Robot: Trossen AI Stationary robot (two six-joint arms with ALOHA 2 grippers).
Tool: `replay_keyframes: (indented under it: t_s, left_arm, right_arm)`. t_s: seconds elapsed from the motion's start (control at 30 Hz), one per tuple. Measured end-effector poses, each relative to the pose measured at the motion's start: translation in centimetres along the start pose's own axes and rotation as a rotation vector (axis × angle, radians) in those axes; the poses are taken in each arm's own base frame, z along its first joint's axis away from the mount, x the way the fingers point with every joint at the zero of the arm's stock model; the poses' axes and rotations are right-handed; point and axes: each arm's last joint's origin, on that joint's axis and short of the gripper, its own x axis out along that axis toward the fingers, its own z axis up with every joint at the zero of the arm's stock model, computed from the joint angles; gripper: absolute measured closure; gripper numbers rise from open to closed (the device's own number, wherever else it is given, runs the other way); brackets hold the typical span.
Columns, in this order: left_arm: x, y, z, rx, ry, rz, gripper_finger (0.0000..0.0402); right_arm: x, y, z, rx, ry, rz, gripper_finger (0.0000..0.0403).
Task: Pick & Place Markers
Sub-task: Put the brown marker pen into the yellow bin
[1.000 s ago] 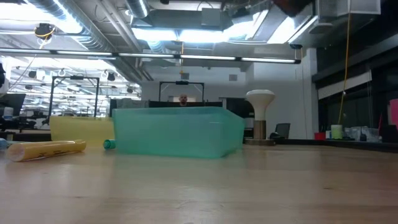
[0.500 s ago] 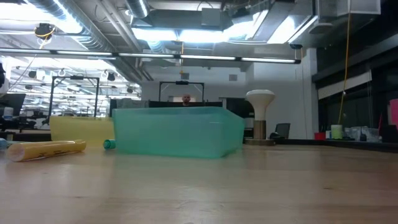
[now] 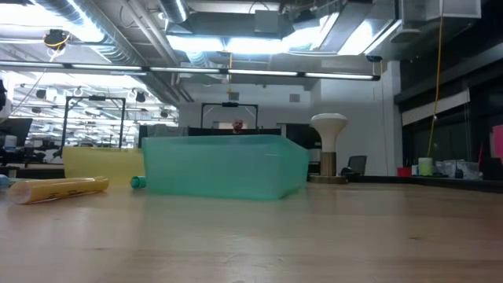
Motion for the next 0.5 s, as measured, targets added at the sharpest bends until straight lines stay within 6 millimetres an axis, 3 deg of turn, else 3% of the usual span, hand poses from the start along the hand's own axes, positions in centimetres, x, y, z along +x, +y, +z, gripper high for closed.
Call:
replay_keyframes:
  t_s: [0.27, 0.5]
  left_arm:
    - [0.0, 0.0, 0.0, 0.006, -0.004, -0.004, 0.0135]
    - [0.0, 0.0, 0.1, 0.003, -0.005, -0.005, 0.0135]
  right_arm:
    - [3.3, 0.5, -1.1, -0.016, -0.033, -0.032, 0.0373]
    - [4.6, 0.1, -1.3, -0.002, -0.069, -0.061, 0.0373]
